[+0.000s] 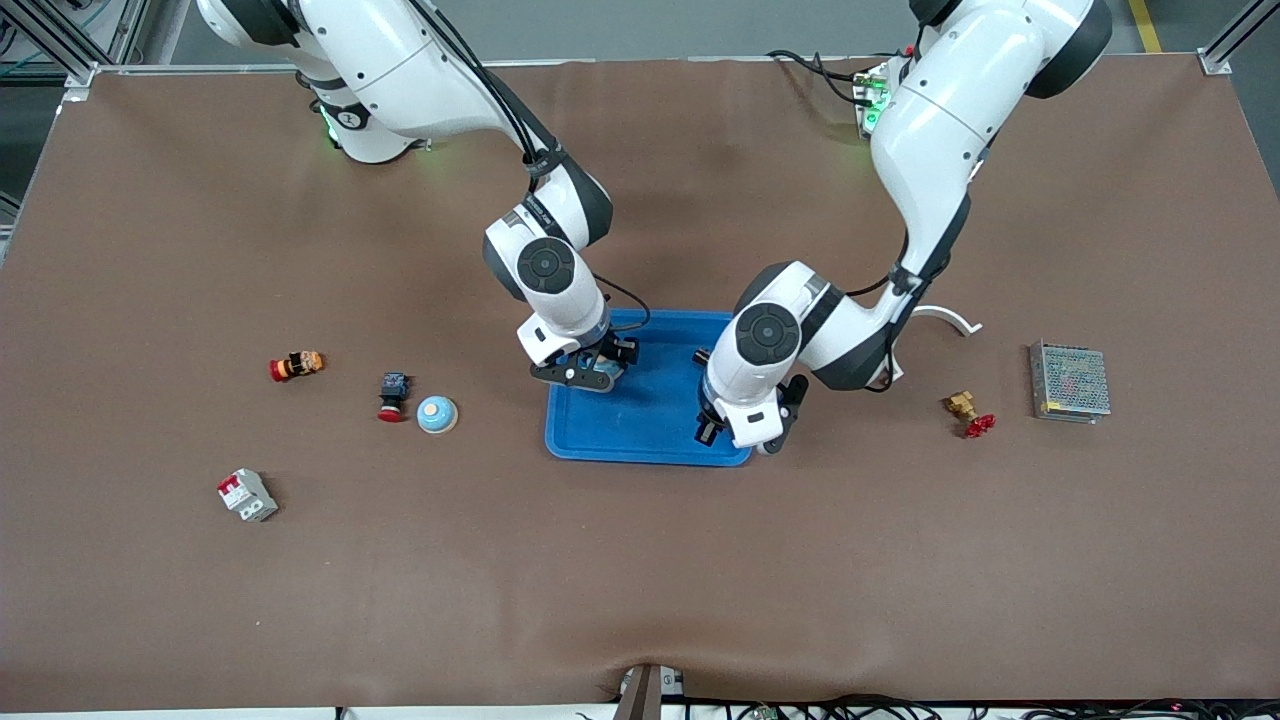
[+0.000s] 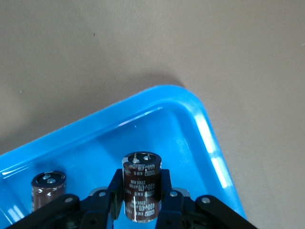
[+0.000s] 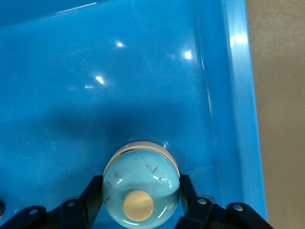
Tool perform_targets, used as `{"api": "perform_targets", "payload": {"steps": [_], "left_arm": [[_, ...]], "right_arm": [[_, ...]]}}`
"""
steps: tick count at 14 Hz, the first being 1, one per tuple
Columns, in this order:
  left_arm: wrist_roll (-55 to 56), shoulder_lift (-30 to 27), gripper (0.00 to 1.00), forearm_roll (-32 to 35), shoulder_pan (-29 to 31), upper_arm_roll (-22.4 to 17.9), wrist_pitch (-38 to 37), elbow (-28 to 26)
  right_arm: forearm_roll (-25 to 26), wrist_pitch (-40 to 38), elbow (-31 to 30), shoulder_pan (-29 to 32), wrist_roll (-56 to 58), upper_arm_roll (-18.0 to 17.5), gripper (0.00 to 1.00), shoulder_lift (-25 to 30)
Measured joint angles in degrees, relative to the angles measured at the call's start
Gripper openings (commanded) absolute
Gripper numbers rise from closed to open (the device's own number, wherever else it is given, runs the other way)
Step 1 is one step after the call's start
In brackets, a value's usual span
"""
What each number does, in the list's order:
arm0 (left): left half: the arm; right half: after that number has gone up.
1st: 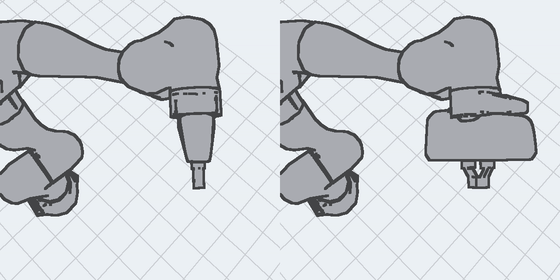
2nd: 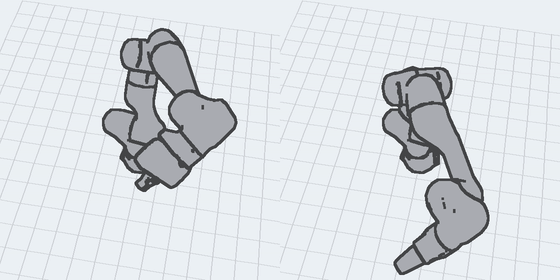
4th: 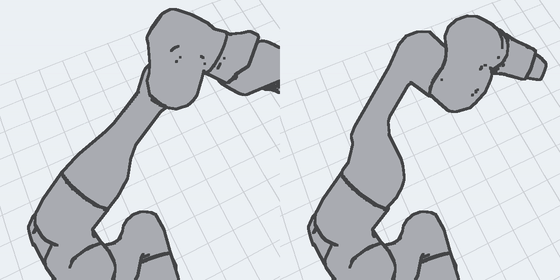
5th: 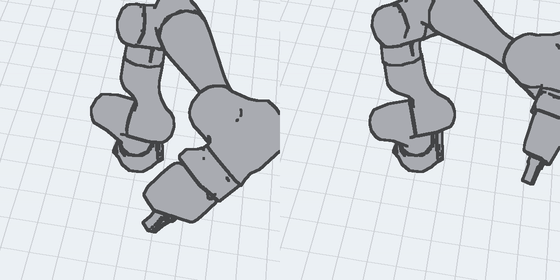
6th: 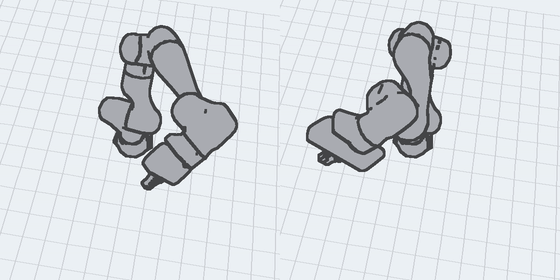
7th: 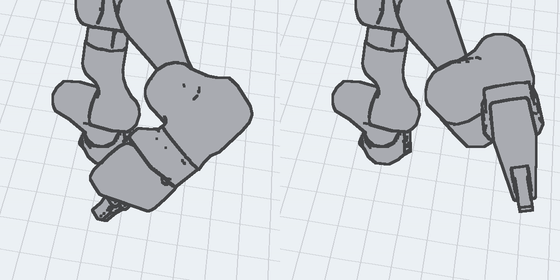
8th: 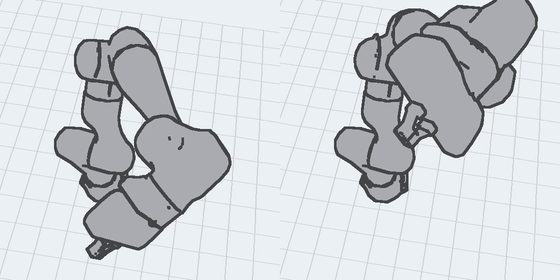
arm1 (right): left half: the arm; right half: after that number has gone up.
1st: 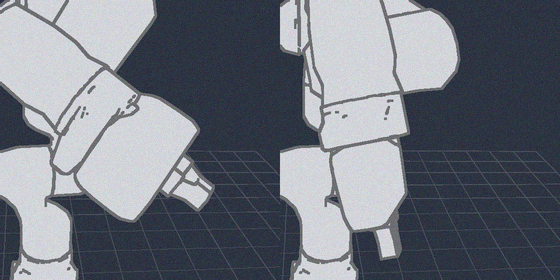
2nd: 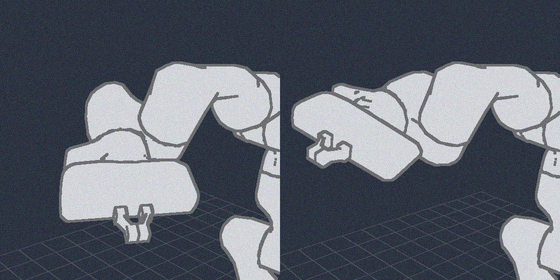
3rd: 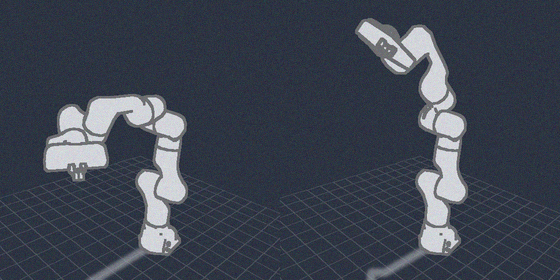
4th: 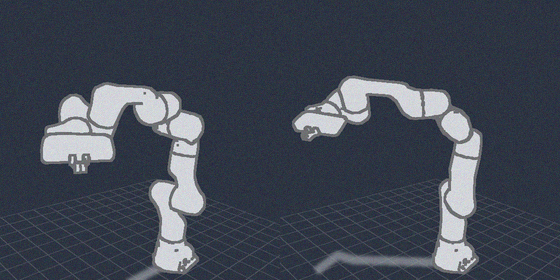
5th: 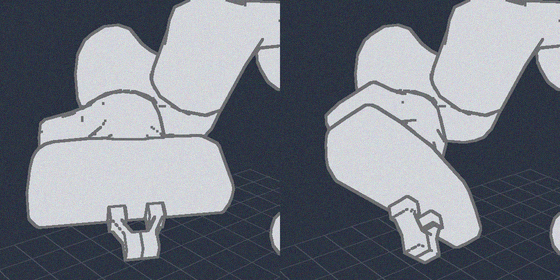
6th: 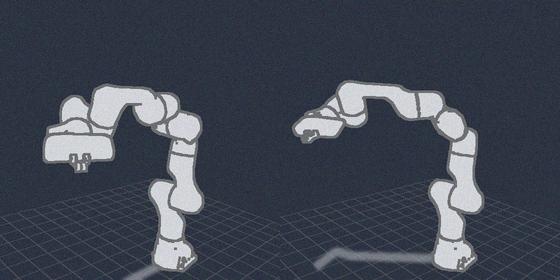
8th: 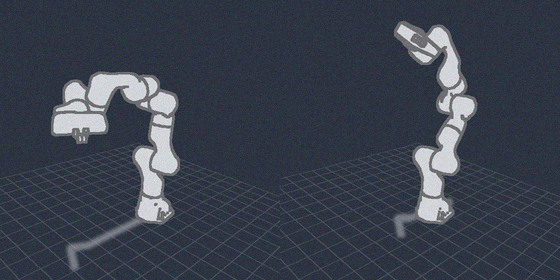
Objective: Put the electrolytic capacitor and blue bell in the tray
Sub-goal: 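Lower the capacitor and bell into the tray with both grippers and release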
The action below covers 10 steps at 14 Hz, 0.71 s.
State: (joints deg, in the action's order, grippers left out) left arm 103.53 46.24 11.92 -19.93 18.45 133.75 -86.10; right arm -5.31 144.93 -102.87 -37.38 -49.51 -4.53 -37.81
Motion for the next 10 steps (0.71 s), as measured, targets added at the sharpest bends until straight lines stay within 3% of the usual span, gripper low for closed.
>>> {"api": "perform_targets", "payload": {"steps": [1,3,7,9,10], "left_arm": [[0.0,0.2,0.01,0.0,-0.1,0.0,0.0,0.1],[0.0,0.3,0.19,0.0,0.0,-0.2,0.0,0.2],[0.0,0.8,0.21,0.0,0.0,-0.3,0.0,0.2],[0.0,1.2,0.26,0.0,0.0,-0.3,0.0,0.2],[0.0,1.4,0.37,0.0,0.0,-0.3,0.0,0.2]], "right_arm": [[0.0,0.0,0.0,0.0,-0.7,0.0,1.00,0.0],[0.0,0.0,0.0,0.0,-1.5,0.0,1.00,0.0],[0.0,-1.3,1.0,0.0,-1.6,0.0,1.00,0.9],[0.0,-7.5,3.1,0.0,-1.6,0.2,1.00,2.6],[0.0,-11.7,4.8,0.0,-1.6,0.4,1.00,3.7]]}}
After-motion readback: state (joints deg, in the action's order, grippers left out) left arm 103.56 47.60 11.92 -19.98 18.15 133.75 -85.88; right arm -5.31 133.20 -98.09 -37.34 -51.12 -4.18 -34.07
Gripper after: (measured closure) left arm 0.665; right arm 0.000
